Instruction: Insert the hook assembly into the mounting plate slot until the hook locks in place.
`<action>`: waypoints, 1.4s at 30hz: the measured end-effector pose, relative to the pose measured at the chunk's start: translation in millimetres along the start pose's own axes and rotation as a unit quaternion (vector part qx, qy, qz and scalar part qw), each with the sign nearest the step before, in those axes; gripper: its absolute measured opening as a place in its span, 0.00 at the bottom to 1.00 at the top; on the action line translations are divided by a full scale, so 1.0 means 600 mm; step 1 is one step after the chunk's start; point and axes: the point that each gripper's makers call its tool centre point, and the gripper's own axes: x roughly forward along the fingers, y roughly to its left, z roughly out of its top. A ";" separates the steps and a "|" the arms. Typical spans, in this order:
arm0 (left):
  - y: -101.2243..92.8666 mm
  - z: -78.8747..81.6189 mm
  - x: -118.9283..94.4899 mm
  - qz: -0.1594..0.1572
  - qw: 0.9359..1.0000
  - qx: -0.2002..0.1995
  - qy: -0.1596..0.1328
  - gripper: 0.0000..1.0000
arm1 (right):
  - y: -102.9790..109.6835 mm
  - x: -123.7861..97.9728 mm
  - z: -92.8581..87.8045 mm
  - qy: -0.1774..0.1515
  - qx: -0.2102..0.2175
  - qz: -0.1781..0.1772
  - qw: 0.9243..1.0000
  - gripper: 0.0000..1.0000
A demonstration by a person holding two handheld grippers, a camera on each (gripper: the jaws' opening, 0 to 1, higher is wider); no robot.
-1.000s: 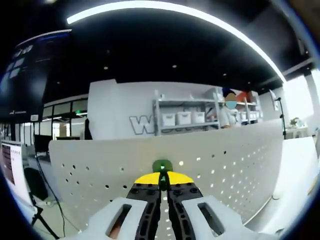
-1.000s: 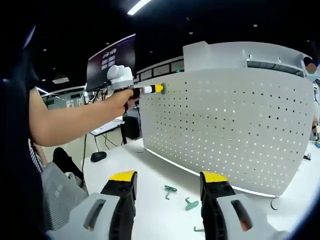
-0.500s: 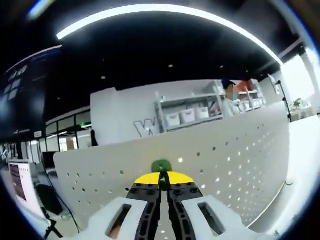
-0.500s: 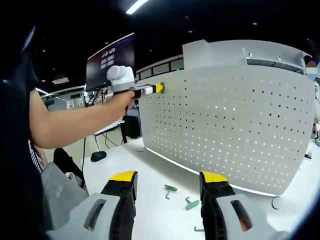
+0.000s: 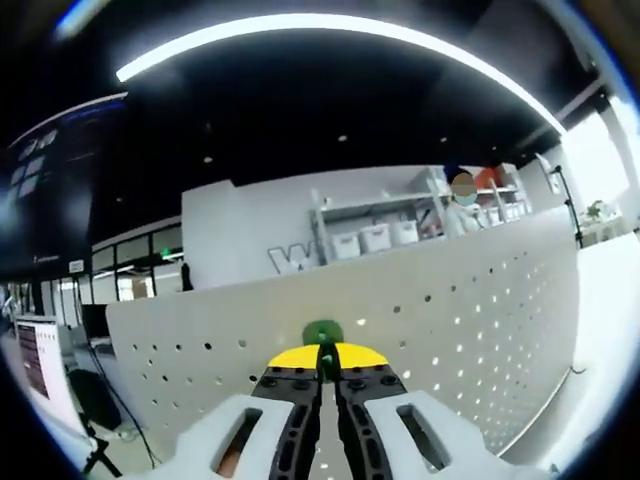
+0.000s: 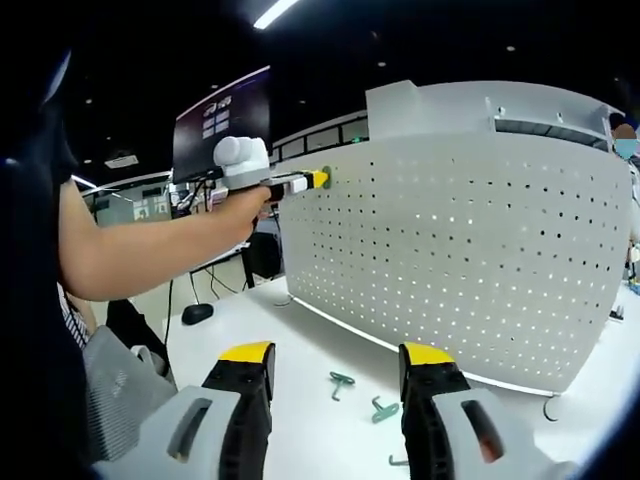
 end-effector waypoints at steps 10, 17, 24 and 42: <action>0.000 -0.014 -0.007 0.000 1.000 -0.001 0.018 0.10 | -0.002 -0.010 -0.001 -0.002 0.002 -0.005 1.000 0.48; -0.005 -0.021 -0.024 -0.004 1.000 0.002 0.024 0.14 | -0.003 -0.014 0.002 -0.006 0.001 -0.006 1.000 0.48; -0.001 -0.032 -0.046 -0.001 0.999 -0.004 0.035 0.29 | -0.003 -0.018 0.002 -0.008 -0.001 -0.007 1.000 0.48; -0.003 -0.061 -0.118 0.004 0.998 -0.023 0.062 0.56 | 0.006 -0.033 0.009 -0.018 -0.005 -0.009 1.000 0.47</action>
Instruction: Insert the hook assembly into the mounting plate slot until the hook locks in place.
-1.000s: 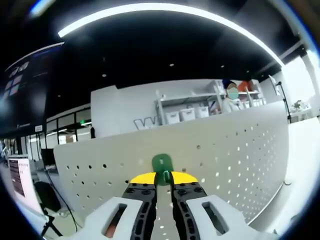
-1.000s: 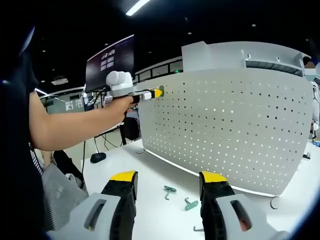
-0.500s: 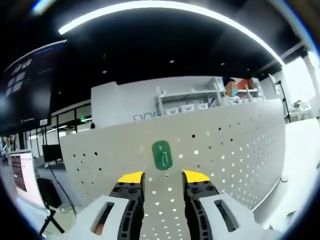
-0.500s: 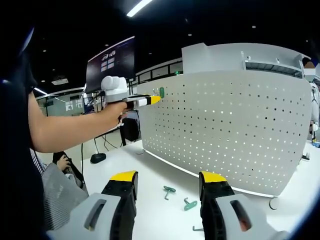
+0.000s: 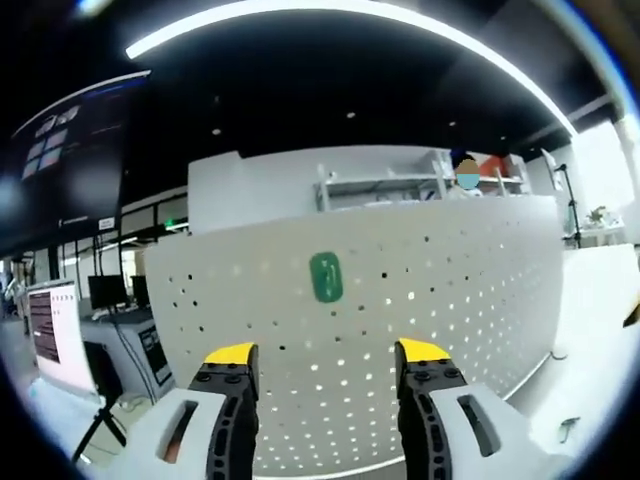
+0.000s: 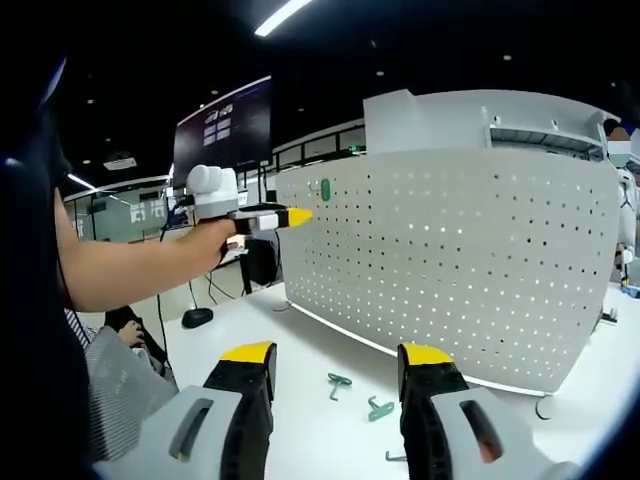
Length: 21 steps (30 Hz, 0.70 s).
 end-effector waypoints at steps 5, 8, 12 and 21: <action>-0.011 -0.014 -0.020 -0.010 1.000 0.001 0.008 0.58 | 0.006 -0.005 0.003 -0.003 -0.001 0.003 1.000 0.47; -0.020 -0.022 -0.031 -0.016 1.000 0.000 0.014 0.58 | 0.009 -0.008 0.002 -0.002 -0.001 0.004 1.000 0.47; -0.037 -0.035 -0.044 -0.029 0.999 0.003 0.021 0.57 | 0.015 -0.011 0.004 -0.003 -0.002 0.007 1.000 0.47; -0.076 -0.065 -0.072 -0.060 0.998 0.003 0.036 0.56 | 0.030 -0.016 0.001 0.001 -0.006 0.014 1.000 0.47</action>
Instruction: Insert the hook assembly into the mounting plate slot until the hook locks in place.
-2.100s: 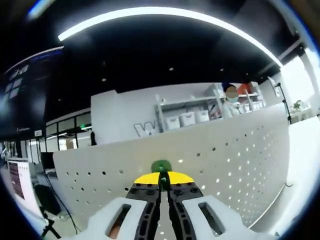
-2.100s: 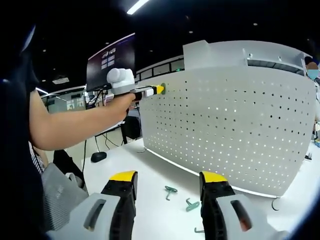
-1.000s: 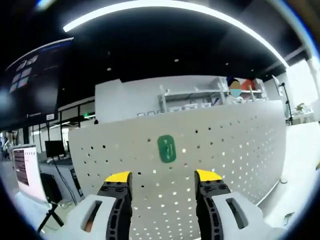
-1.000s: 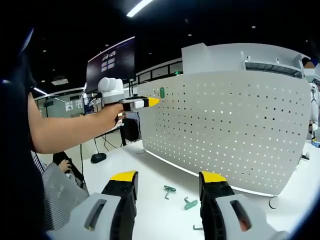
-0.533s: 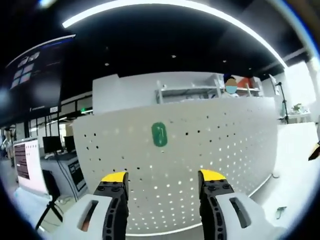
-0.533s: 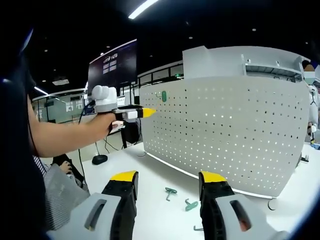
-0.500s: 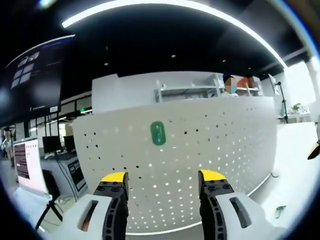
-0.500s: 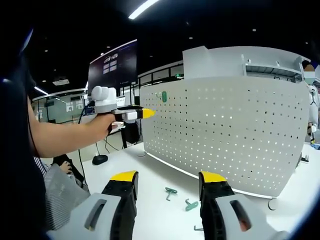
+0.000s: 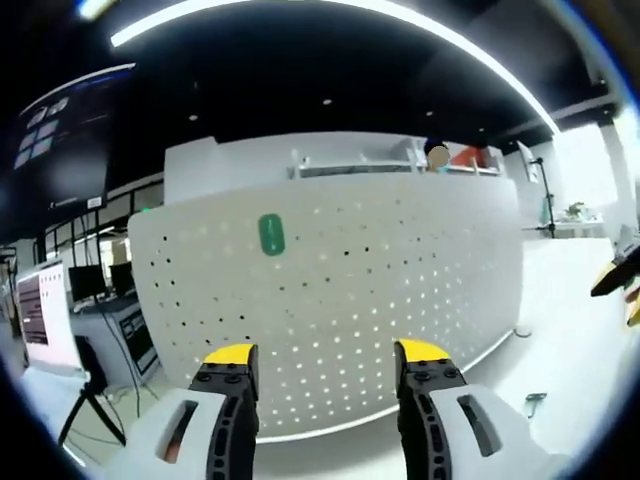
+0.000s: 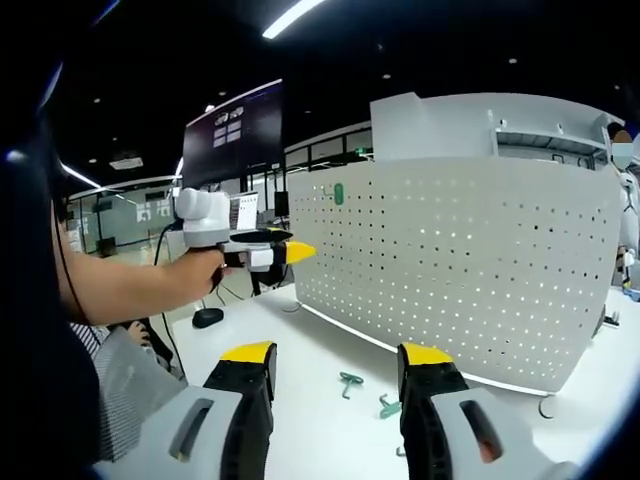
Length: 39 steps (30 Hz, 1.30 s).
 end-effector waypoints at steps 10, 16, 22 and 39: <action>-0.031 -0.030 -0.003 -0.033 0.999 0.010 0.023 0.54 | 0.005 0.007 0.003 -0.008 0.000 0.004 1.000 0.47; -0.074 -0.074 0.003 -0.077 0.995 0.022 0.057 0.50 | 0.000 0.005 0.000 -0.011 0.008 -0.002 1.000 0.47; -0.114 -0.107 0.016 -0.113 0.990 0.030 0.080 0.45 | -0.015 0.000 -0.009 -0.004 0.012 -0.012 1.000 0.47; -0.176 -0.210 0.045 -0.190 0.968 0.061 0.154 0.41 | -0.032 0.011 -0.021 0.003 0.024 -0.023 0.999 0.47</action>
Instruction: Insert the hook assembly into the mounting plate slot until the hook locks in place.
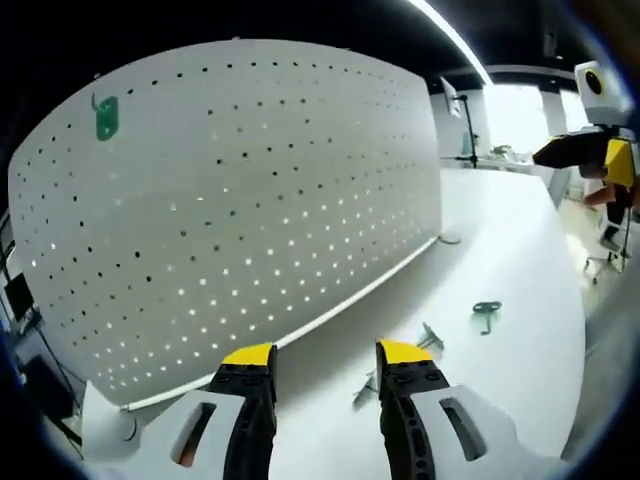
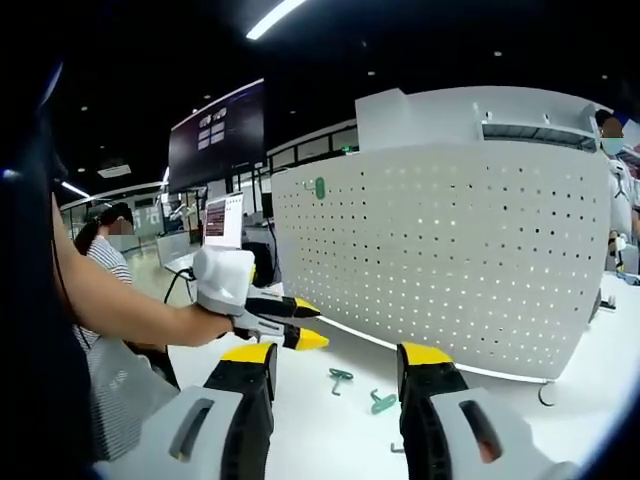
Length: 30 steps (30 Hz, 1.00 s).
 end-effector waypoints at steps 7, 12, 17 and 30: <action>-0.021 -0.030 0.022 -0.025 0.999 0.019 0.028 0.37 | -0.006 0.002 -0.002 0.006 0.001 -0.003 1.000 0.47; -0.034 -0.045 0.037 -0.040 0.998 0.026 0.041 0.32 | -0.009 0.003 -0.006 0.009 0.002 -0.006 1.000 0.47; -0.044 -0.058 0.049 -0.054 0.997 0.033 0.052 0.25 | -0.011 0.004 -0.010 0.012 0.004 -0.009 1.000 0.47; -0.067 -0.077 0.077 -0.079 0.992 0.070 0.072 0.11 | -0.017 0.004 -0.020 0.017 0.012 -0.013 1.000 0.46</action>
